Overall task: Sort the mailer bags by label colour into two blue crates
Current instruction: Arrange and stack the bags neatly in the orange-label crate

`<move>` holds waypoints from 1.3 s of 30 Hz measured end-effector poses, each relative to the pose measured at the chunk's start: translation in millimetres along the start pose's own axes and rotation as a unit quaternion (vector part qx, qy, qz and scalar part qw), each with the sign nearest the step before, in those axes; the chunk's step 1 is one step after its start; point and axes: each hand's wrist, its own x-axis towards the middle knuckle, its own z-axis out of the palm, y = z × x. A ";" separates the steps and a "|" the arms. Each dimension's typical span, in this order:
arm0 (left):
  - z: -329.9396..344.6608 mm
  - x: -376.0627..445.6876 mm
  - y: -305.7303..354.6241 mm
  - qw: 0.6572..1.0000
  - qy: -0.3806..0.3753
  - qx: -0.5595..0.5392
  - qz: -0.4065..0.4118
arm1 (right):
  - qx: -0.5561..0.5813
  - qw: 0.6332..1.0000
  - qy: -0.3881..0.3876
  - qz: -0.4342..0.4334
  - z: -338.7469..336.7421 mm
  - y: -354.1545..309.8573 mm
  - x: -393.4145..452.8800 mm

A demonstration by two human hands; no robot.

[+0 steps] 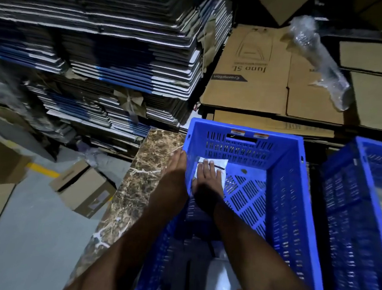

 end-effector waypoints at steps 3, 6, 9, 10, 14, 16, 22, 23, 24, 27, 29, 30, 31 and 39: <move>-3.7 -7.0 4.4 1.000 -0.009 -0.003 0.003 | -0.005 1.000 -0.013 0.009 0.9 5.4 -4.2; -5.9 -8.4 7.4 1.000 -0.010 0.008 0.006 | 0.013 1.000 -0.012 0.009 3.7 10.3 -8.2; -2.9 -5.7 4.1 0.999 -0.019 0.047 0.007 | 0.022 0.999 -0.029 -0.011 -2.1 15.5 0.0; -2.1 -5.5 3.4 0.998 -0.024 0.061 0.005 | 0.026 0.999 -0.028 -0.014 -5.9 18.5 1.8; -1.0 -4.6 4.2 0.998 -0.017 0.062 0.010 | -0.011 1.000 0.005 0.027 -10.5 37.2 -10.2; -2.3 -6.0 8.4 0.998 0.001 0.061 0.012 | -0.043 0.997 0.007 0.060 -9.1 45.7 -21.4; -7.0 -7.9 13.2 1.000 0.011 0.012 -0.001 | -0.021 0.998 -0.002 0.051 -4.0 63.6 -25.8; -6.5 -8.0 11.8 1.000 0.011 0.004 -0.008 | -0.017 0.999 -0.007 0.028 -7.9 71.2 -27.1; -5.5 -7.4 10.4 1.000 0.015 0.000 -0.012 | -0.017 1.000 -0.008 0.009 -14.4 77.9 -28.7; 1.2 -4.3 2.5 0.999 0.018 -0.014 -0.025 | -0.043 0.999 0.026 0.011 -28.5 71.8 -29.0; 3.9 -2.9 -0.9 0.999 0.015 -0.017 -0.024 | -0.034 0.998 0.038 0.036 -25.3 44.0 -27.7; 3.0 -3.5 -0.6 0.999 0.015 -0.017 -0.024 | -0.025 0.999 0.017 0.044 -17.9 29.6 -28.5; 3.2 -4.1 -0.9 0.999 0.015 -0.018 -0.026 | -0.015 0.999 -0.004 0.049 -9.0 19.6 -31.0; -3.0 -4.9 7.4 0.999 0.031 -0.023 -0.002 | 0.034 0.998 -0.031 -0.036 4.0 8.3 -16.4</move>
